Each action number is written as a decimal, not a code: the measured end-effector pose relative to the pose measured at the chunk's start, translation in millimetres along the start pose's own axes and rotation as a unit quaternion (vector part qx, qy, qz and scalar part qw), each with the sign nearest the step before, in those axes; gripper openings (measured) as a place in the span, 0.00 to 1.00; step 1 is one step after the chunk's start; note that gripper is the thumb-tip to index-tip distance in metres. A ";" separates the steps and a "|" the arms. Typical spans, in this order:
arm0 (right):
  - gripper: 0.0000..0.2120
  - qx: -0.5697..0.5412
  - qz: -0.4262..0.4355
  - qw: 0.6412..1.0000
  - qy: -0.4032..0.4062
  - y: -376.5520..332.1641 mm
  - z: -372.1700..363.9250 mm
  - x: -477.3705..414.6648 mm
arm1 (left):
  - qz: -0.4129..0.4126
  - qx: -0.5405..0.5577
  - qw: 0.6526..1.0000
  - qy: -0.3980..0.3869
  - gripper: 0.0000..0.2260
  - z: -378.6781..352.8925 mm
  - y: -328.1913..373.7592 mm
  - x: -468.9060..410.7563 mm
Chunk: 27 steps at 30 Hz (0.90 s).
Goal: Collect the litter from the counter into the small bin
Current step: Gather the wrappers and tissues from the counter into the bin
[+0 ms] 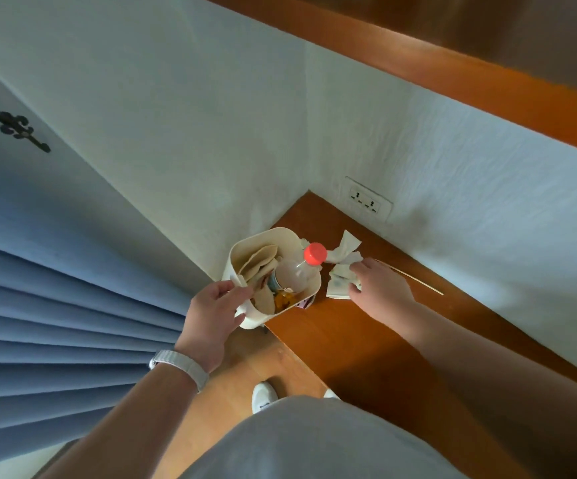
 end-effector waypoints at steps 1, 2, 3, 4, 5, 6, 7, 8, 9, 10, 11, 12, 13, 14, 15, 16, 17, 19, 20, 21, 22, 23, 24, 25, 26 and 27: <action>0.18 0.009 0.007 1.000 -0.008 1.2 -3.7 -7.7 | 0.004 0.009 1.000 0.001 0.15 -0.1 -0.8 -1.2; 0.19 0.019 0.015 1.000 -0.015 1.7 -7.3 -14.8 | 0.009 0.014 1.000 0.002 0.15 -0.6 -1.7 -2.2; 0.20 0.027 0.023 0.999 -0.021 1.7 -10.6 -21.9 | 0.012 0.019 1.000 0.004 0.14 -1.2 -2.0 -2.8; 0.21 0.036 0.030 0.999 -0.027 1.5 -14.1 -28.0 | 0.012 0.024 1.000 0.011 0.14 -0.8 -1.9 -3.1; 0.21 0.045 0.036 0.998 -0.033 1.1 -17.6 -33.5 | 0.009 0.031 0.999 0.021 0.13 0.1 -1.4 -2.8; 0.21 0.052 0.040 0.997 -0.038 0.6 -20.9 -37.6 | 0.005 0.035 0.999 0.030 0.13 1.3 -0.9 -1.8; 0.20 0.055 0.042 0.997 -0.044 0.8 -24.2 -40.6 | 0.005 0.031 0.999 0.034 0.13 1.9 -0.4 -0.4; 0.20 0.054 0.042 0.996 -0.048 1.2 -26.4 -42.5 | 0.007 0.022 0.999 0.034 0.13 1.9 -0.1 1.1; 0.19 0.053 0.043 0.996 -0.051 2.0 -28.3 -43.8 | 0.009 0.014 0.999 0.031 0.13 2.0 -0.6 1.7; 0.19 0.052 0.044 0.996 -0.053 2.7 -29.7 -44.4 | 0.011 0.012 0.999 0.029 0.12 2.5 -1.2 2.0; 0.18 0.050 0.046 0.996 -0.055 3.6 -30.6 -44.6 | 0.015 0.018 0.999 0.030 0.11 3.3 -2.0 2.0; 0.19 0.052 0.047 0.996 -0.055 4.4 -31.1 -44.8 | 0.017 0.026 0.999 0.032 0.11 3.9 -2.4 2.1; 0.19 0.056 0.047 0.996 -0.054 5.4 -31.6 -45.2 | 0.018 0.030 0.999 0.035 0.11 4.2 -2.8 1.7; 0.18 0.058 0.045 0.996 -0.054 6.5 -31.8 -45.3 | 0.020 0.030 0.999 0.038 0.12 4.1 -2.5 1.9; 0.18 0.058 0.043 0.996 -0.056 7.6 -32.1 -45.6 | 0.020 0.029 0.999 0.037 0.12 3.5 -2.2 1.8; 0.17 0.056 0.040 0.996 -0.057 8.5 -32.0 -45.6 | 0.017 0.028 0.999 0.036 0.13 2.7 -1.6 2.2; 0.16 0.055 0.036 0.996 -0.057 9.4 -31.8 -45.3 | 0.015 0.026 0.999 0.033 0.13 2.0 -1.7 1.9; 0.15 0.054 0.030 0.997 -0.054 11.0 -30.9 -44.2 | 0.009 0.026 0.999 0.031 0.14 1.6 -1.9 1.2; 0.15 0.054 0.026 0.997 -0.052 12.0 -30.6 -43.3 | 0.007 0.028 0.999 0.031 0.14 0.9 -1.2 1.3; 0.14 0.054 0.022 0.997 -0.052 13.3 -30.7 -42.3 | 0.006 0.031 0.999 0.032 0.14 0.4 -0.7 0.9; 0.13 0.054 0.018 0.997 -0.053 14.5 -31.2 -41.4 | 0.005 0.033 0.999 0.031 0.14 0.0 -0.2 1.0; 0.12 0.052 0.015 0.997 -0.056 15.9 -32.4 -40.5 | 0.004 0.033 0.999 0.029 0.14 -0.7 0.4 0.8; 0.12 0.047 0.012 0.997 -0.058 17.2 -33.4 -39.8 | 0.002 0.032 0.999 0.026 0.14 -1.7 1.1 1.4; 0.12 0.038 0.011 0.997 -0.060 18.8 -34.8 -39.4 | 0.000 0.032 0.999 0.023 0.14 -2.1 1.4 1.8; 0.13 0.025 0.009 0.998 -0.062 20.3 -36.5 -39.3 | -0.001 0.033 0.999 0.021 0.14 -2.3 1.4 2.3; 0.14 0.010 0.008 0.998 -0.062 22.0 -38.3 -39.0 | -0.002 0.034 0.999 0.020 0.14 -1.8 0.8 2.5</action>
Point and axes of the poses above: each hand's wrist, its own x-axis away from the middle knuckle, its own z-axis out of the back of the hand, y = z × x, the point moved 7 cm from there along -x, towards the middle knuckle, and after that the axes turned 14 degrees about -y, right-handed, at the moved point
